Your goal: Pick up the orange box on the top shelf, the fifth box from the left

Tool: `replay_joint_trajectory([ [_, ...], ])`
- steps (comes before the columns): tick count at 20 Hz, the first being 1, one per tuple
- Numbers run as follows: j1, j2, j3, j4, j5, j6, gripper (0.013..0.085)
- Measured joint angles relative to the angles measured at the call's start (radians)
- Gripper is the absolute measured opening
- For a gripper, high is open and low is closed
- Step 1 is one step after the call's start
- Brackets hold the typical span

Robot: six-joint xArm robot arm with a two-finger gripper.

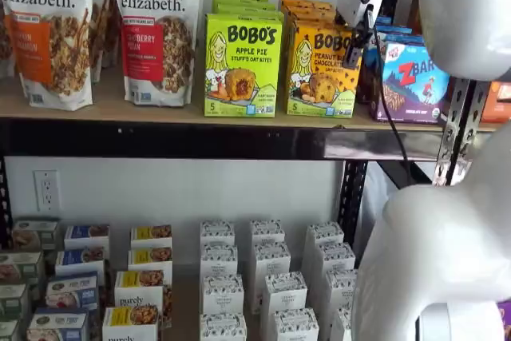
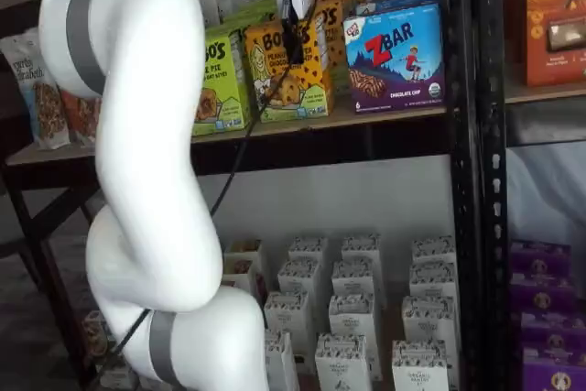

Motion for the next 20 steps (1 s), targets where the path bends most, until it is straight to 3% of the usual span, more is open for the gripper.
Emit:
replay_joint_trajectory([
  [7, -0.003, -0.003, 0.01, 0.004, -0.009, -0.004, 0.057],
  [20, -0.006, 0.006, 0.002, 0.016, -0.006, -0.006, 0.057],
])
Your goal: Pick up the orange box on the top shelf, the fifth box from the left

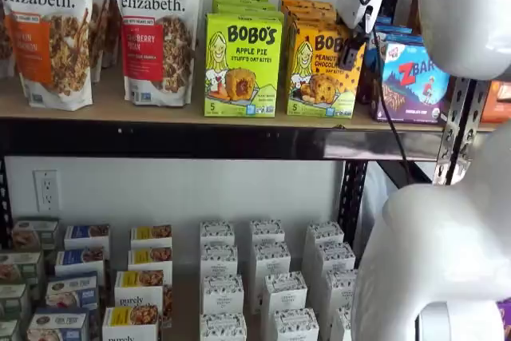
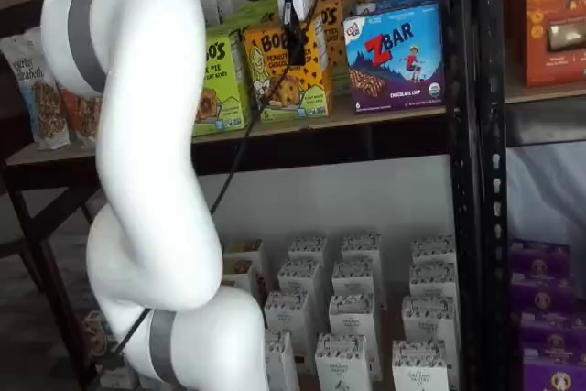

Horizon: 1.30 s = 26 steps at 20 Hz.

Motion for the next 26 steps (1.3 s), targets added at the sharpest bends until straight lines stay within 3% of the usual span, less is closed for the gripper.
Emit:
replay_joint_trajectory([
  [8, 0.005, -0.001, 0.002, -0.001, -0.004, 0.005, 0.057],
  [14, 0.008, -0.003, 0.004, -0.001, -0.007, 0.007, 0.045],
  [16, 0.008, -0.003, 0.004, -0.001, -0.007, 0.007, 0.037],
  [26, 0.008, -0.015, 0.01, -0.013, 0.006, 0.008, 0.037],
])
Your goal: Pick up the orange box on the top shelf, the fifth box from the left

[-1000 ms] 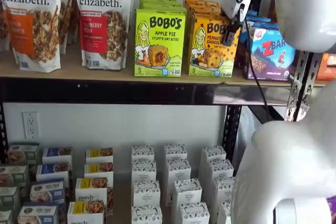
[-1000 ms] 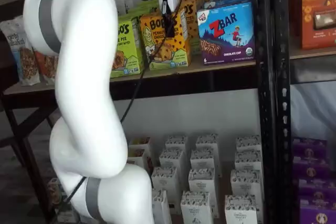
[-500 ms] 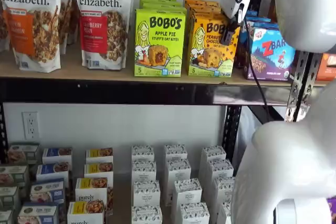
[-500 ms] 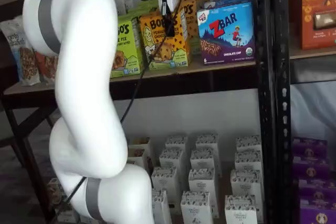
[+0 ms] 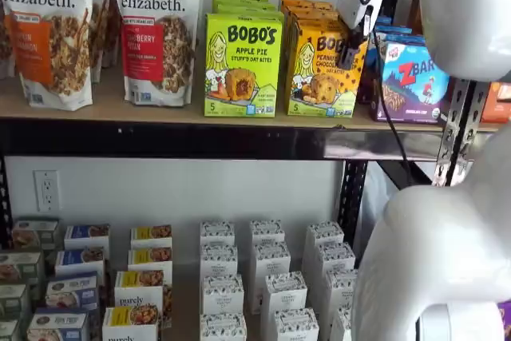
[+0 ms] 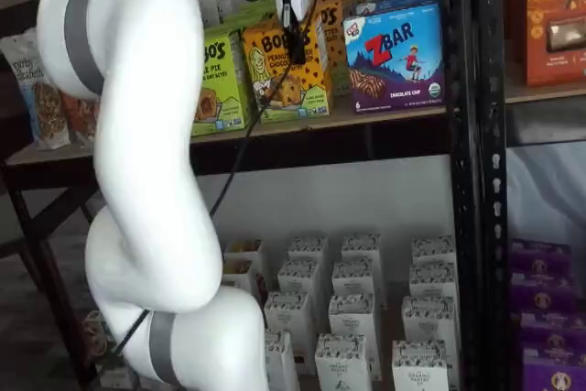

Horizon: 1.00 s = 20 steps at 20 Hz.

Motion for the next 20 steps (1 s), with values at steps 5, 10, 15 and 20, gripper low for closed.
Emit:
replay_joint_trajectory([
  [5, -0.002, -0.012, -0.006, 0.014, 0.022, 0.002, 0.037],
  [10, -0.004, -0.031, -0.009, 0.013, 0.051, 0.004, 0.037],
  [15, -0.003, -0.054, -0.018, 0.009, 0.104, 0.01, 0.037],
  [20, 0.002, -0.098, -0.022, -0.002, 0.19, 0.02, 0.037],
])
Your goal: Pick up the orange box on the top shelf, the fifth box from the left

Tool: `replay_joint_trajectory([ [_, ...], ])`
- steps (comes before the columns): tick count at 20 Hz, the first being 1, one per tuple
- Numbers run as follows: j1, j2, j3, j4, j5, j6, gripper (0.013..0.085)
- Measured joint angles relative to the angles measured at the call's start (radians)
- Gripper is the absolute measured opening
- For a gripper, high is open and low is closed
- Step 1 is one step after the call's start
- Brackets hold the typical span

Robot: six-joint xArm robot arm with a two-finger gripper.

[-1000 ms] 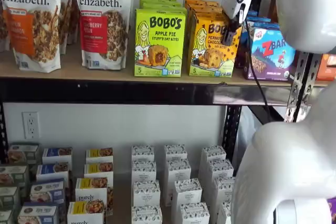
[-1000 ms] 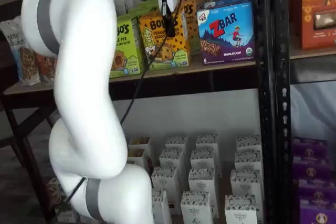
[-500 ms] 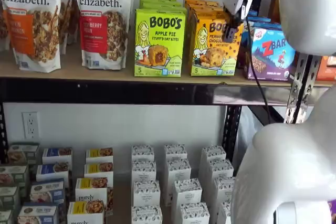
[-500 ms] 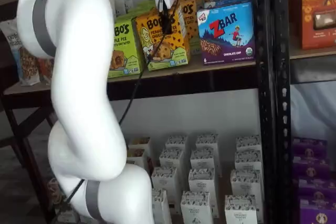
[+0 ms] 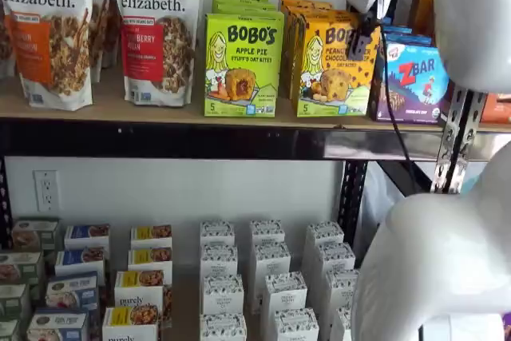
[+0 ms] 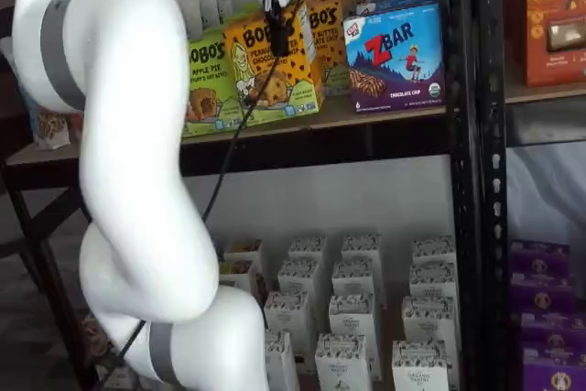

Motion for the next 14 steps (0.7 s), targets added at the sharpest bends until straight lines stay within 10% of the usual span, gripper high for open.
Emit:
replay_joint_trajectory([
  [14, 0.025, -0.197, 0.153, -0.062, 0.111, 0.017, 0.037],
])
